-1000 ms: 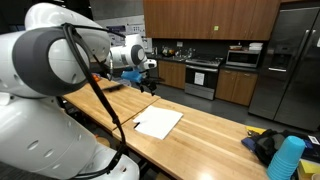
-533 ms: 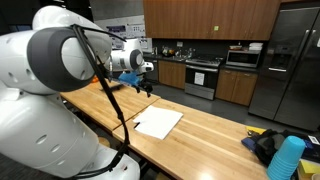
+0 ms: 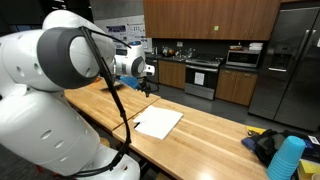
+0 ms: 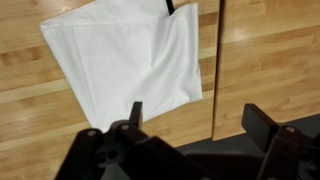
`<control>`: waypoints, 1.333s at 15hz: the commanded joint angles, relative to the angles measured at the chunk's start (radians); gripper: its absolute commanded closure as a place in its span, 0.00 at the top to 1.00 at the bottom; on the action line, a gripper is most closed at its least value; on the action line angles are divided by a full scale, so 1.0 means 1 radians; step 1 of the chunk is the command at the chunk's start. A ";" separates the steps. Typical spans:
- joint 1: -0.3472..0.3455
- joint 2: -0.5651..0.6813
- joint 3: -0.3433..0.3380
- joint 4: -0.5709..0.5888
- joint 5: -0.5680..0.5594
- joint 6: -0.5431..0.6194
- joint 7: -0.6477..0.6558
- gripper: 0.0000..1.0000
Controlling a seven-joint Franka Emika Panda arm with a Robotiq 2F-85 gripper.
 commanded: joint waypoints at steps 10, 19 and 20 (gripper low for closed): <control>0.009 0.000 0.001 -0.014 0.010 0.050 -0.009 1.00; 0.048 0.159 -0.018 0.054 0.070 0.016 -0.119 1.00; 0.053 0.190 -0.015 0.074 0.065 -0.002 -0.138 1.00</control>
